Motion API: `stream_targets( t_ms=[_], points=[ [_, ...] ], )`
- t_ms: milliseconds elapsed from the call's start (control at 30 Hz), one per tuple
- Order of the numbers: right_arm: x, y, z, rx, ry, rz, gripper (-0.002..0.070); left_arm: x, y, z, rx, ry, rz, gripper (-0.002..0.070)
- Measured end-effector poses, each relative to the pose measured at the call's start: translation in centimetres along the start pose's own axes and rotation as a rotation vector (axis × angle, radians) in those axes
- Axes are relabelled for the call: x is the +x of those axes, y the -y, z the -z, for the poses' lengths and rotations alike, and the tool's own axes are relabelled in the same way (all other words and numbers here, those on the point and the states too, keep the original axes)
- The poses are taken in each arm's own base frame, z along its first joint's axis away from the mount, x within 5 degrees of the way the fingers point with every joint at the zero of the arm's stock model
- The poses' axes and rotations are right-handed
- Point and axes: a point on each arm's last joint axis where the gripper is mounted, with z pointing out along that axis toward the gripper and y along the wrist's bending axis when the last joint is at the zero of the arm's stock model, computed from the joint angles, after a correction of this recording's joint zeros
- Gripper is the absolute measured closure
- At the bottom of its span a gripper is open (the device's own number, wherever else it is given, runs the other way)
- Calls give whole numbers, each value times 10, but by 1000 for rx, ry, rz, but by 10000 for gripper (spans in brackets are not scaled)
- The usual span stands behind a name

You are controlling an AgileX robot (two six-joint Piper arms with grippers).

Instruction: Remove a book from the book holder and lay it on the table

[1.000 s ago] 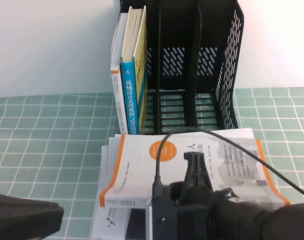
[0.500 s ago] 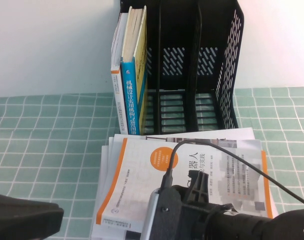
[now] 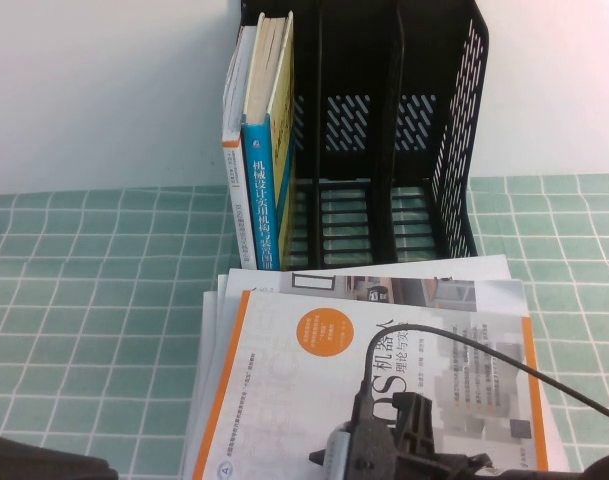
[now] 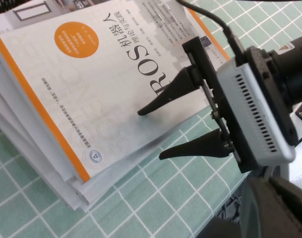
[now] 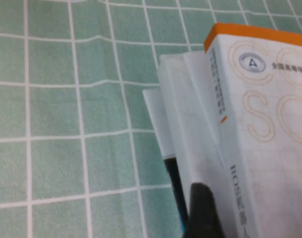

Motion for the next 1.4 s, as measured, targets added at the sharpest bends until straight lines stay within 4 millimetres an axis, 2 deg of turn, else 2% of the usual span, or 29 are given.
stream_targets(
  t_ms=[200,300,433,533,633,767,967,1100,1233,1400],
  points=[
    [-1,13,18,136,-19,118,311,-1,0,0,0,6,2,678],
    [-5,29,40,303,-45,165,369,-3,0,0,0,31,2,678],
    [-25,56,93,551,-19,208,582,-11,0,1,1,121,2,678],
    [-34,70,136,706,-3,206,650,-21,-2,3,-24,235,-12,678],
    [-29,79,174,845,-30,181,668,-30,-8,5,-98,330,-58,678],
    [-8,86,223,1026,-115,71,675,-36,-22,10,-273,398,-92,678],
    [20,84,278,1153,-56,-119,677,-31,-46,19,-551,370,-3,678],
    [34,80,301,1185,39,-219,678,-20,-55,21,-641,267,86,678],
    [40,76,317,1174,175,-271,678,-12,-53,18,-613,188,151,678],
    [9,60,321,944,598,-100,678,-16,-39,10,-431,221,165,678]
  ],
)
